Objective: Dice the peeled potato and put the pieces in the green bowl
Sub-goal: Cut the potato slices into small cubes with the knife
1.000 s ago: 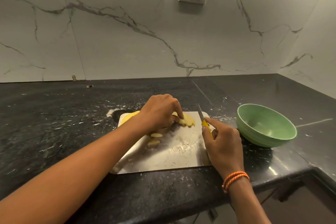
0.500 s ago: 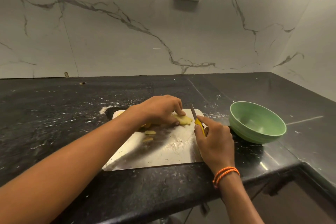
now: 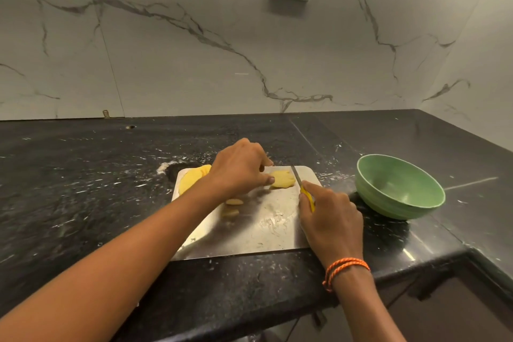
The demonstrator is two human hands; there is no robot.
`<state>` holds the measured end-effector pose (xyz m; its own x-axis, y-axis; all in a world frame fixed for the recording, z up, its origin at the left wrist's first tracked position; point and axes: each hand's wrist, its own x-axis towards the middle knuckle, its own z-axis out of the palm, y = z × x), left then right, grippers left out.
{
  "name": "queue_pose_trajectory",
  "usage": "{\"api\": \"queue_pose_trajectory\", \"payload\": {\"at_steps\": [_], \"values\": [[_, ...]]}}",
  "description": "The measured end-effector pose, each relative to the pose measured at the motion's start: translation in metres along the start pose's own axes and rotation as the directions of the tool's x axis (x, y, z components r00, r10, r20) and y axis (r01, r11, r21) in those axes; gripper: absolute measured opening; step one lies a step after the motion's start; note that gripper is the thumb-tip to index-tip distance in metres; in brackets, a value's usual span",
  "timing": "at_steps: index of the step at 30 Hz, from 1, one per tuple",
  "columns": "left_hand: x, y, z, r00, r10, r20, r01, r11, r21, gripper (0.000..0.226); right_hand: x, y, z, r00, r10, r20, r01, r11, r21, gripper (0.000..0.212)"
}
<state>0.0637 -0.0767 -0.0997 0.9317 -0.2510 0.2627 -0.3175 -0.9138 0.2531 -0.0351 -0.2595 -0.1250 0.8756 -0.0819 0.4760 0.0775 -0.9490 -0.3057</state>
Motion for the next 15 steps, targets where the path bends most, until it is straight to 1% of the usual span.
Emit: {"api": "queue_pose_trajectory", "payload": {"at_steps": [2,4,9,13,15], "values": [[-0.0008,-0.0059,-0.0024,0.999,-0.012,0.035,0.014,0.998,-0.055,0.037,-0.001,-0.0012,0.0002,1.0,-0.013,-0.02,0.013,1.0,-0.023,0.03],[-0.0035,-0.0061,-0.0011,0.998,-0.019,0.052,0.024,0.996,-0.085,0.032,-0.0016,-0.0017,0.0001,1.0,-0.018,-0.018,0.018,0.999,-0.031,0.029],[-0.0045,-0.0012,0.0036,0.999,-0.04,0.023,0.042,0.99,-0.136,0.037,-0.0015,-0.0041,0.0001,0.996,-0.081,0.023,0.082,0.996,-0.044,0.031],[-0.0046,-0.0038,0.0029,0.998,-0.069,0.004,0.068,0.976,-0.207,0.04,-0.0013,-0.0033,0.001,0.997,-0.076,0.014,0.077,0.997,-0.03,0.034],[-0.0056,-0.005,0.0015,0.997,-0.076,-0.001,0.074,0.975,-0.211,0.04,-0.0006,-0.0021,0.0021,0.997,-0.072,0.003,0.072,0.997,-0.024,0.035]]}}
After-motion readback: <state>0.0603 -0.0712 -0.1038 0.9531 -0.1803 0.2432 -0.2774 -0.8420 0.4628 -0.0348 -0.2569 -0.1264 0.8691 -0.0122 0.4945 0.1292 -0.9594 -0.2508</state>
